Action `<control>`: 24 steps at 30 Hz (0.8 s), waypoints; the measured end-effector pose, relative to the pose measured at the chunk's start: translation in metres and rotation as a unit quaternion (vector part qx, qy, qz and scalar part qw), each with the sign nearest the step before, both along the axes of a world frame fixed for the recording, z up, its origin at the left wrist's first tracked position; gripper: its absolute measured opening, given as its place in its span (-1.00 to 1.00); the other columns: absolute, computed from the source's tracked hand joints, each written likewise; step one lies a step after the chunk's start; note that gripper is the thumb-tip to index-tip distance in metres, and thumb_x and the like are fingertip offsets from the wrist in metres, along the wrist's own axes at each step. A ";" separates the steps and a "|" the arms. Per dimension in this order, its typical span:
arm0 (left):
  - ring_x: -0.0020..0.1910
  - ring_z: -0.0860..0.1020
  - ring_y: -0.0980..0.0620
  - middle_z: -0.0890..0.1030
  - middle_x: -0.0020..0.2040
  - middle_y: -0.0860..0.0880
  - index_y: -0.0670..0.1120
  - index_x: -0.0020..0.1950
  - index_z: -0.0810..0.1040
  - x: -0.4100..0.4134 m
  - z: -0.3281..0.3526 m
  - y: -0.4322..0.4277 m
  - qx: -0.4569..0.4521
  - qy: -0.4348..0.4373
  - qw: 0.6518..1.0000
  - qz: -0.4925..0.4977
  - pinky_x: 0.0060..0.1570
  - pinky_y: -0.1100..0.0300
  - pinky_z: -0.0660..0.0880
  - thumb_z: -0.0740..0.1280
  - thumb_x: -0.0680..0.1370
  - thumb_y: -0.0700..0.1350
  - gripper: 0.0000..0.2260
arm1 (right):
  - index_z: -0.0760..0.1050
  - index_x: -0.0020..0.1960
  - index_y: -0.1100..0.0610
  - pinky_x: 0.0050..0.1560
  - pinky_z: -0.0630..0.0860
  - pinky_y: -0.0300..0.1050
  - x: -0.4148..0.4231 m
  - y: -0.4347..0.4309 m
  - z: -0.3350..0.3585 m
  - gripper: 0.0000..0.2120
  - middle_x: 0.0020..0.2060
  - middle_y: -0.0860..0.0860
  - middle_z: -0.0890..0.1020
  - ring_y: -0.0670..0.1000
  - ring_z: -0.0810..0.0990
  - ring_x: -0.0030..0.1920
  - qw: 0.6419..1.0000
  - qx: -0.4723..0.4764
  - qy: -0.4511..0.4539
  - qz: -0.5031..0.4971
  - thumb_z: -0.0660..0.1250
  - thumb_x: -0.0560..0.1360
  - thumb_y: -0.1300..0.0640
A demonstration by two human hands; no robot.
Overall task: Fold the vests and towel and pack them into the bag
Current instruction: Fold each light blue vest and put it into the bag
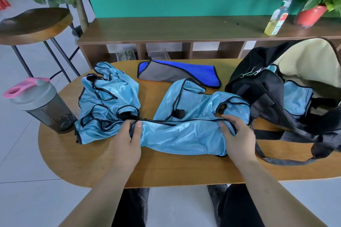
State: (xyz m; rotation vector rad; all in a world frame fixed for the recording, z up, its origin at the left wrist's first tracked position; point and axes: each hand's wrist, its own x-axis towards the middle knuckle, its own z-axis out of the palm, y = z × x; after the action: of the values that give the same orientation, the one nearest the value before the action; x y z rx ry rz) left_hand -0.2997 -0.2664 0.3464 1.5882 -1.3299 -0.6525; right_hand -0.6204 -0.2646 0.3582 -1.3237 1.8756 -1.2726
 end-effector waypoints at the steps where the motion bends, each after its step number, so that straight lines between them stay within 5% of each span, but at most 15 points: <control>1: -0.11 0.55 0.15 0.59 -0.15 0.11 0.08 0.11 0.54 -0.001 0.000 0.000 0.001 -0.004 1.000 0.006 -0.11 0.16 0.46 0.20 0.72 0.14 -0.80 | 0.60 0.22 -0.20 0.22 0.55 -0.17 0.000 0.000 0.000 -0.81 0.08 -0.32 0.66 -0.30 0.58 0.17 1.000 -0.003 0.001 -0.006 0.43 0.63 0.00; 6: 0.06 0.53 0.30 0.59 0.05 0.23 0.13 0.26 0.49 0.002 -0.003 -0.003 0.016 -0.003 1.000 0.025 0.02 0.33 0.41 0.23 0.72 0.08 -0.85 | 0.59 0.23 -0.19 0.21 0.58 -0.09 -0.002 0.001 -0.001 -0.82 0.10 -0.29 0.66 -0.21 0.61 0.18 1.000 -0.008 -0.005 -0.004 0.37 0.66 0.01; 12: 0.06 0.55 0.28 0.60 0.04 0.21 0.15 0.23 0.49 0.000 -0.001 -0.004 0.020 0.030 0.999 0.038 0.08 0.25 0.46 0.23 0.73 0.05 -0.89 | 0.39 0.11 -0.08 0.17 0.49 -0.20 -0.001 0.005 -0.003 -0.60 0.07 -0.08 0.60 -0.18 0.59 0.13 0.999 -0.007 -0.034 0.005 0.41 0.50 0.36; 19: 0.04 0.56 0.28 0.63 0.04 0.18 0.10 0.24 0.55 0.002 0.002 -0.004 0.017 0.065 0.996 0.062 0.10 0.23 0.47 0.24 0.72 0.08 -0.84 | 0.46 -0.11 0.03 0.19 0.47 -0.13 0.001 0.003 -0.011 -0.55 0.03 -0.03 0.49 -0.04 0.51 0.09 0.990 -0.094 0.104 -0.019 0.42 0.32 0.55; 24: 0.05 0.58 0.25 0.64 0.04 0.15 0.07 0.24 0.58 0.004 0.001 -0.005 0.016 0.096 0.992 0.084 0.11 0.19 0.49 0.27 0.71 0.08 -0.82 | 0.41 -0.17 0.07 0.18 0.42 -0.35 -0.002 0.004 -0.013 -0.56 0.03 0.00 0.52 -0.02 0.55 0.13 0.984 -0.128 0.120 -0.030 0.39 0.32 0.60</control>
State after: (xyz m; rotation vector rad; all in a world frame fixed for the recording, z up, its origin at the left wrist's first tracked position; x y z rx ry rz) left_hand -0.2957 -0.2711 0.3472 1.6002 -1.0364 -0.7064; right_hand -0.6229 -0.2607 0.3448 -1.6272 1.9752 -1.4803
